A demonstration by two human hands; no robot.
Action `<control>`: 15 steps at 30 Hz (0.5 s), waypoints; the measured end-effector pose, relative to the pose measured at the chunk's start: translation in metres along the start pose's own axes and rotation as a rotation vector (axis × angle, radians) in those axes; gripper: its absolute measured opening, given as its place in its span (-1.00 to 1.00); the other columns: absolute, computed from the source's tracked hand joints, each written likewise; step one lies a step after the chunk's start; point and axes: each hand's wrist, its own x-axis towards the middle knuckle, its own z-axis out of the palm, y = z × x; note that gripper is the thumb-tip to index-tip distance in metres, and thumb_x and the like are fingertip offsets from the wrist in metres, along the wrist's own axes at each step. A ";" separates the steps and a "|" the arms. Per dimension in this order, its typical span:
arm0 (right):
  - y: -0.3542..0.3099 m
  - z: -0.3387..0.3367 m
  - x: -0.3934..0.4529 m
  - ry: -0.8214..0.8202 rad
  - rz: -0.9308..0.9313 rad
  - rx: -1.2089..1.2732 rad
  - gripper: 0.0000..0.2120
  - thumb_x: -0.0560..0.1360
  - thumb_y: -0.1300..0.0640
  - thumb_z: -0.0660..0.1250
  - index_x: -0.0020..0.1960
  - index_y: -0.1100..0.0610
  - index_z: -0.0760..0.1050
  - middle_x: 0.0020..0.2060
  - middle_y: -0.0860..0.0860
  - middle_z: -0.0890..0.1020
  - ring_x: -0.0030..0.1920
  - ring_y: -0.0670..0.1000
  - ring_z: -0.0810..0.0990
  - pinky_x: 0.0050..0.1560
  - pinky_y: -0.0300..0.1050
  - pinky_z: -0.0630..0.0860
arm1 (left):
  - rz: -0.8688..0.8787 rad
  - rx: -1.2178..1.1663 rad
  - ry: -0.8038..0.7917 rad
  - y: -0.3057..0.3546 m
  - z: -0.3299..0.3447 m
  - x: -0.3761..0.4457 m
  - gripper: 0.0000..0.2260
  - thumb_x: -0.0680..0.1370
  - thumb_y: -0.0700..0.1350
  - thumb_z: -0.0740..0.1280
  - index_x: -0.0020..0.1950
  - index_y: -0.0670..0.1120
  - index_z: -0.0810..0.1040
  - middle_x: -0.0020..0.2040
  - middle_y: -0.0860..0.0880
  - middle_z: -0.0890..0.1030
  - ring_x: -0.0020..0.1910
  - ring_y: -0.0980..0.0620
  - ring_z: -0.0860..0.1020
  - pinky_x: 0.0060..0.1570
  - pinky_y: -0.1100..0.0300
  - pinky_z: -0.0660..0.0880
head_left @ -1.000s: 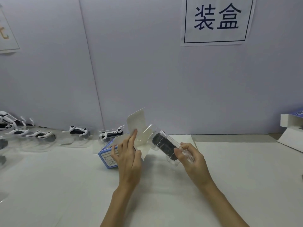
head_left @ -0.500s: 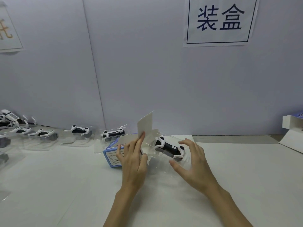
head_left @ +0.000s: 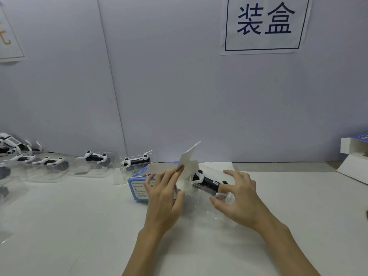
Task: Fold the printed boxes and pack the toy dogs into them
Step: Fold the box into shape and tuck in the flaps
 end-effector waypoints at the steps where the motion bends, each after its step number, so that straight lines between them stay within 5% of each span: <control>1: -0.001 0.002 0.000 -0.010 -0.012 -0.005 -0.61 0.39 -0.39 0.24 -0.23 -0.11 0.62 0.38 -0.11 0.43 0.48 0.00 0.20 0.34 -0.27 0.03 | 0.024 0.021 -0.028 -0.001 0.000 -0.001 -0.48 0.51 -0.08 0.16 0.49 0.03 0.50 0.42 0.24 0.48 0.32 0.16 0.45 0.48 -0.11 0.14; 6: -0.021 0.016 -0.001 0.003 -0.149 0.000 -0.74 0.45 -0.25 0.26 -0.19 -0.10 0.57 0.28 -0.18 0.50 0.41 -0.11 0.32 0.33 -0.22 0.12 | 0.079 0.058 -0.144 0.001 0.006 -0.004 -0.53 0.52 -0.02 0.18 0.41 0.04 0.58 0.33 0.19 0.56 0.30 0.05 0.51 0.50 -0.18 0.14; 15: -0.026 0.019 -0.003 0.119 -0.264 0.103 -0.84 0.46 -0.10 0.36 -0.22 -0.03 0.56 0.27 -0.21 0.50 0.33 -0.13 0.34 0.23 -0.01 0.46 | 0.024 -0.127 -0.023 0.006 0.005 -0.002 -0.55 0.48 -0.12 0.21 0.32 0.06 0.65 0.27 0.26 0.59 0.27 0.19 0.52 0.54 -0.08 0.11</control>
